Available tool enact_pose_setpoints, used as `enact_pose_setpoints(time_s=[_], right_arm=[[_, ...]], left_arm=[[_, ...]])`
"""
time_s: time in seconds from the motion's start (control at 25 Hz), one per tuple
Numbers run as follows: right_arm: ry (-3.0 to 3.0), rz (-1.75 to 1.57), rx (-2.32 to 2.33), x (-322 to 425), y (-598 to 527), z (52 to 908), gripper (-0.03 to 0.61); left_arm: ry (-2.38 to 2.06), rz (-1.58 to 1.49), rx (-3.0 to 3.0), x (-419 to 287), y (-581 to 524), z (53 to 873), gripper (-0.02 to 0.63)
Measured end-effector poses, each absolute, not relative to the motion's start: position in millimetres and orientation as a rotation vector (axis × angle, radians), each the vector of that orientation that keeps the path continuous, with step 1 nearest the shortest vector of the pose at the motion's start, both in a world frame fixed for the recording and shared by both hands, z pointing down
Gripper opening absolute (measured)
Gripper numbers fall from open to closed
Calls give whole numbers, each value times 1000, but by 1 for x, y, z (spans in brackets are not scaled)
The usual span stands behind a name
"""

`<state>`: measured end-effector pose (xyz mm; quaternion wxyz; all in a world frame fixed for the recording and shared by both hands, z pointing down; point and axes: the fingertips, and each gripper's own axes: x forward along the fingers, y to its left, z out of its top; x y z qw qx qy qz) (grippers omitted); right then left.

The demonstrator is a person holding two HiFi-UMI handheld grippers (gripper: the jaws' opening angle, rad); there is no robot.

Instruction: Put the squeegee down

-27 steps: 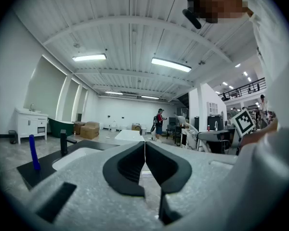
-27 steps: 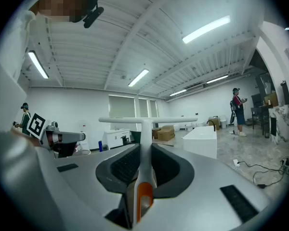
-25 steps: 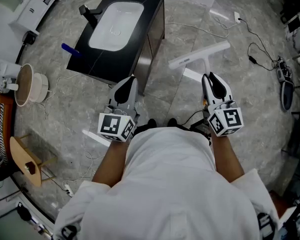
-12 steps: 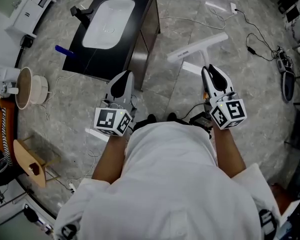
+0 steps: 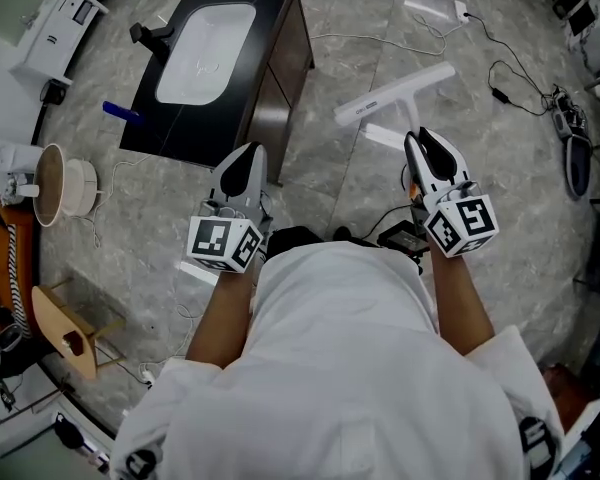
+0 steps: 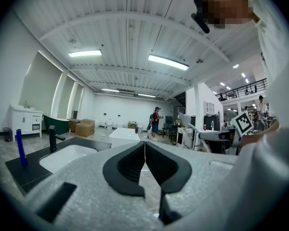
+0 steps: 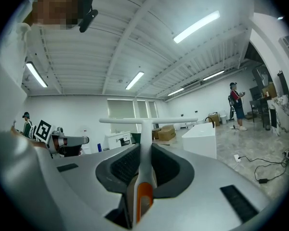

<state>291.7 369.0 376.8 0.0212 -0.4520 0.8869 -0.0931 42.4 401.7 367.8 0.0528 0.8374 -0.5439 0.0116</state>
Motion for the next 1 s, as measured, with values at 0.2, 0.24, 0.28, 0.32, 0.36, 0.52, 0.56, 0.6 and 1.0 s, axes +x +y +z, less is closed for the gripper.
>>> enact_pose_setpoints(time_s=[0.2, 0.24, 0.28, 0.32, 0.36, 0.52, 0.56, 0.6, 1.0], right_arm=[[2736, -329, -1419, 300, 365, 384, 78], [2735, -333, -1420, 300, 363, 385, 78], [2736, -337, -1420, 300, 361, 386, 78], [2739, -342, -1420, 300, 359, 387, 78], [2743, -349, -1421, 300, 356, 389, 78], [2746, -381, -1437, 300, 341, 398, 78], [2744, -387, -1443, 300, 335, 399, 78], [2743, -394, -1447, 300, 328, 400, 78], [2773, -422, -1416, 292, 230, 389, 78]], left_arm=[[-1641, 63, 2538, 44, 399, 375, 18], [-1640, 59, 2530, 43, 397, 377, 18], [-1639, 53, 2522, 42, 394, 380, 17], [-1634, 51, 2517, 41, 390, 382, 17], [-1628, 51, 2516, 42, 386, 384, 18], [-1594, 36, 2522, 44, 365, 393, 17], [-1584, 33, 2520, 44, 358, 396, 18], [-1574, 28, 2517, 45, 350, 399, 18], [-1539, -39, 2510, 52, 245, 396, 17]])
